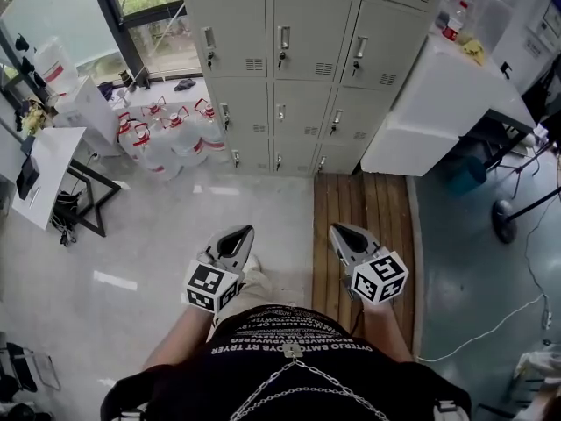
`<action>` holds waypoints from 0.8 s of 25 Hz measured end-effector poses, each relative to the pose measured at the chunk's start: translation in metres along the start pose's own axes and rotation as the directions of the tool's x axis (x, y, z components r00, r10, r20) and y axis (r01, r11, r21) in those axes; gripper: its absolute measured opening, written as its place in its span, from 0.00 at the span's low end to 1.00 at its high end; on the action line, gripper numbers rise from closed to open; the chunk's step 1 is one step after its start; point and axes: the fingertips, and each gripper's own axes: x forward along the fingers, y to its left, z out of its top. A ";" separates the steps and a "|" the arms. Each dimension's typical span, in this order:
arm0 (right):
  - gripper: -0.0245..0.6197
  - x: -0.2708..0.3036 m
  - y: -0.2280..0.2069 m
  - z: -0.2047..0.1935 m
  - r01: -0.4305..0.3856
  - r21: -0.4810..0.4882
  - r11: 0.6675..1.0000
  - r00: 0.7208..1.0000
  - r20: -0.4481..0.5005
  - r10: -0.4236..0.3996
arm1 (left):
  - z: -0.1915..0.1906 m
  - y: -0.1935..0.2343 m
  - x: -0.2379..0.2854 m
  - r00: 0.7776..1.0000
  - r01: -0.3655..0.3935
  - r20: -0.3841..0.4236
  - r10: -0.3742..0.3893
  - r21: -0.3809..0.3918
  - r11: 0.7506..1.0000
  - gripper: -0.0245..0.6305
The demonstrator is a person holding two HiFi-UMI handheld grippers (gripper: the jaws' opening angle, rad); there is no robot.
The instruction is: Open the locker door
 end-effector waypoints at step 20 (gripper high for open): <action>0.03 0.122 -0.071 0.052 0.127 0.019 0.992 0.992 -0.018 -0.127 | 0.062 0.120 0.128 0.990 0.125 0.053 -0.130 0.087 0.988 0.04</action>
